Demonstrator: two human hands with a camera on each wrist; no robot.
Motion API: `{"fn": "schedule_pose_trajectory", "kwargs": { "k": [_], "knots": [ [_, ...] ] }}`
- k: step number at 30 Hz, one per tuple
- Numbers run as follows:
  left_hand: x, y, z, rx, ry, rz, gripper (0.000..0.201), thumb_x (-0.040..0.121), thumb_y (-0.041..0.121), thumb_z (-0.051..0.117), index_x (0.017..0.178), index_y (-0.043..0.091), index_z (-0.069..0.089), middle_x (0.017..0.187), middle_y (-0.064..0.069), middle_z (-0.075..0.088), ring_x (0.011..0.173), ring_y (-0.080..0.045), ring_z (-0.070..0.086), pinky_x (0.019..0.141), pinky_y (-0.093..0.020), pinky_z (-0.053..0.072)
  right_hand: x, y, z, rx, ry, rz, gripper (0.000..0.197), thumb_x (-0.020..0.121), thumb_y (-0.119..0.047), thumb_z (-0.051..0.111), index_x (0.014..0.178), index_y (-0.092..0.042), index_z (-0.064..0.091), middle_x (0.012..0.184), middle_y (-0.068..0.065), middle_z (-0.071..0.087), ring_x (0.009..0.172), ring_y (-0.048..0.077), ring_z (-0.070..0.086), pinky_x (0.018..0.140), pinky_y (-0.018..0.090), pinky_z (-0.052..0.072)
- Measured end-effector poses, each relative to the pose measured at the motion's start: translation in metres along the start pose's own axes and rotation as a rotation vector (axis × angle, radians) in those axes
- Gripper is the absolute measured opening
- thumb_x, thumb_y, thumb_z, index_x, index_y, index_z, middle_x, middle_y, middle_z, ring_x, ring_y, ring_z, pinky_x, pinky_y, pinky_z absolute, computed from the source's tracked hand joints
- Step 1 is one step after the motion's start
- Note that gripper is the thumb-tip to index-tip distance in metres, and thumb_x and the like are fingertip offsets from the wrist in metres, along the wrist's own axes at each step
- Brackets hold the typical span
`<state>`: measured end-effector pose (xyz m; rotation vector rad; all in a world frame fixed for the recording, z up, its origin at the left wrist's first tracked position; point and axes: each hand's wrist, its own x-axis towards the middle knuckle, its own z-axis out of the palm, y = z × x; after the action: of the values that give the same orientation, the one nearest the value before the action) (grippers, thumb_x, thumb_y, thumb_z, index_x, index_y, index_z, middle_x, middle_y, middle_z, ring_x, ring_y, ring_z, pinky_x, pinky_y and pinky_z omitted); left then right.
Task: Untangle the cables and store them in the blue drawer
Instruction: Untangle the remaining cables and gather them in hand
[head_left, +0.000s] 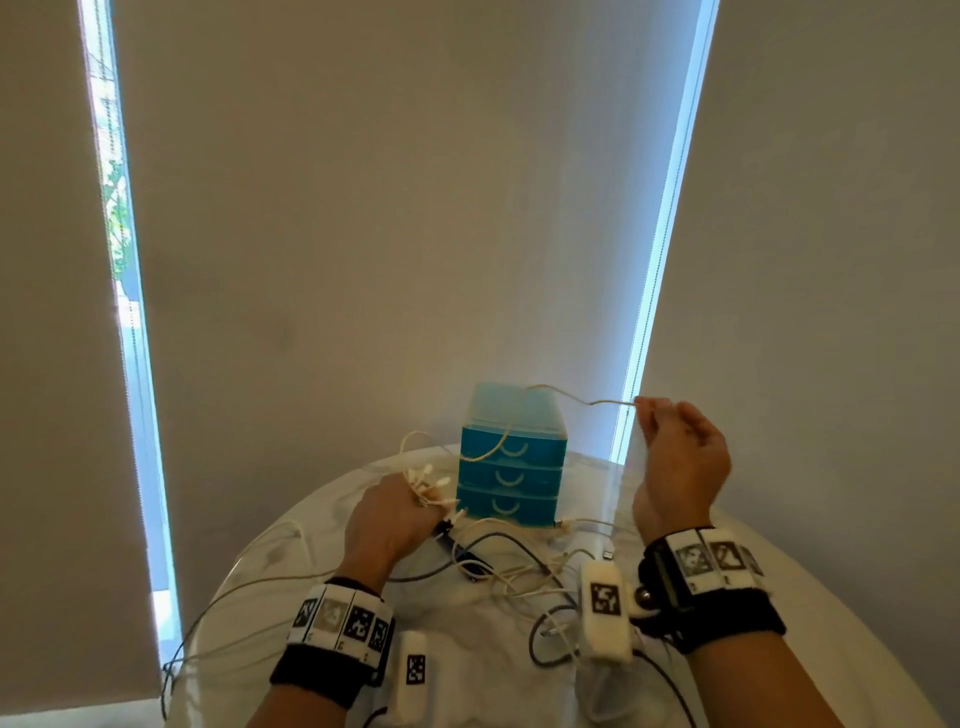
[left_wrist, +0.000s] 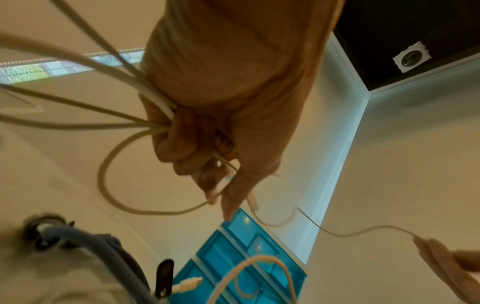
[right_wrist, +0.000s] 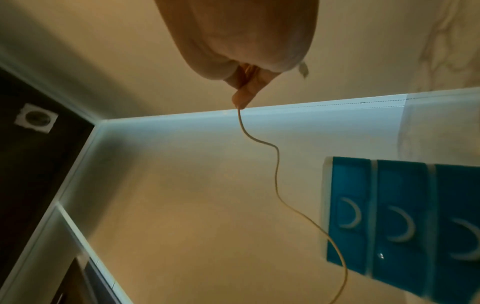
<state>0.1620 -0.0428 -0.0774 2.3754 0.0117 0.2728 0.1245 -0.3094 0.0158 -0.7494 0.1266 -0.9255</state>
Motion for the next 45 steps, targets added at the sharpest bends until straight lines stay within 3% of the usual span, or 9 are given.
{"fn": "schedule_pose_trajectory", "kwargs": {
  "k": [5,13,24,27,30,32,35,41,45],
  "knots": [
    [-0.010,0.004,-0.033,-0.219,0.532,-0.155,0.011,0.098,0.021,0.066,0.103,0.025,0.057,0.086,0.001,0.062,0.082,-0.027,0.061,0.072,-0.036,0.044,0.014,0.006,0.022,0.045,0.088,-0.067,0.029,0.101,0.009,0.062,0.116,-0.010,0.048,0.129,0.033,0.067,0.091,0.025,0.079,0.085,0.029,0.065],
    [-0.011,0.004,-0.046,-0.572,0.850,-0.144,0.021,0.105,0.022,0.065,0.121,0.009,0.062,0.089,-0.006,0.058,0.083,-0.027,0.053,0.078,-0.041,0.040,-0.037,0.044,0.049,-0.220,-0.301,0.021,0.042,0.104,-0.005,0.068,0.131,-0.031,0.049,0.115,0.002,0.077,0.101,0.017,0.080,0.088,0.027,0.062],
    [-0.001,-0.004,-0.033,-0.478,0.735,-0.172,0.016,0.104,0.029,0.066,0.108,0.014,0.061,0.080,0.000,0.056,0.082,-0.030,0.057,0.076,-0.041,0.044,-0.030,0.040,0.041,-0.268,-0.307,0.176,0.013,0.105,-0.020,0.069,0.116,-0.016,0.064,0.110,0.010,0.077,0.099,0.024,0.080,0.086,0.035,0.064],
    [0.000,-0.006,-0.030,-0.335,0.539,-0.184,0.020,0.099,0.034,0.072,0.106,0.019,0.061,0.091,-0.004,0.063,0.085,-0.030,0.058,0.078,-0.040,0.044,-0.021,0.021,0.040,-0.119,-0.213,0.293,0.043,0.110,-0.049,0.053,0.089,-0.013,0.066,0.080,0.006,0.071,0.091,0.024,0.074,0.094,0.041,0.057],
    [0.000,-0.002,-0.028,-0.406,0.317,-0.117,0.022,0.097,0.035,0.075,0.104,0.020,0.061,0.093,0.000,0.067,0.086,-0.025,0.064,0.077,-0.039,0.051,-0.014,-0.004,0.040,0.063,-0.161,0.275,0.045,0.115,-0.042,0.042,0.087,-0.013,0.064,0.060,-0.001,0.046,0.056,0.017,0.052,0.064,0.032,0.049],
    [-0.001,0.001,-0.030,-0.685,0.124,-0.050,0.016,0.103,0.030,0.070,0.097,0.017,0.063,0.076,0.005,0.060,0.064,-0.014,0.054,0.057,-0.030,0.043,-0.020,-0.014,0.044,-0.120,-0.289,0.200,0.043,0.115,-0.044,0.043,0.090,-0.015,0.064,0.055,-0.007,0.036,0.046,0.011,0.034,0.050,0.028,0.030],
    [-0.005,0.008,-0.036,-1.034,-0.176,-0.070,0.011,0.106,0.026,0.062,0.099,0.018,0.063,0.062,0.009,0.039,0.047,-0.007,0.027,0.042,-0.022,0.018,-0.049,-0.013,0.051,-0.828,-0.696,-0.052,0.046,0.102,-0.064,0.059,0.093,-0.022,0.073,0.069,-0.010,0.062,0.061,0.011,0.055,0.059,0.028,0.042],
    [-0.013,0.015,-0.037,-0.814,-0.268,0.034,0.018,0.105,0.022,0.060,0.088,0.023,0.053,0.059,0.009,0.039,0.047,-0.008,0.026,0.045,-0.023,0.020,-0.079,0.014,0.064,-1.104,-1.004,-0.186,0.065,0.074,-0.093,0.062,0.110,-0.038,0.068,0.086,-0.010,0.076,0.079,0.004,0.072,0.076,0.030,0.060],
    [-0.013,0.011,-0.031,-0.678,-0.233,0.080,0.014,0.102,0.023,0.063,0.088,0.024,0.060,0.059,0.008,0.051,0.047,-0.007,0.035,0.045,-0.024,0.029,-0.084,0.027,0.074,-1.242,-1.306,-0.224,0.076,0.070,-0.102,0.052,0.092,-0.032,0.072,0.082,-0.012,0.076,0.078,0.001,0.071,0.083,0.032,0.060]
  ]
}}
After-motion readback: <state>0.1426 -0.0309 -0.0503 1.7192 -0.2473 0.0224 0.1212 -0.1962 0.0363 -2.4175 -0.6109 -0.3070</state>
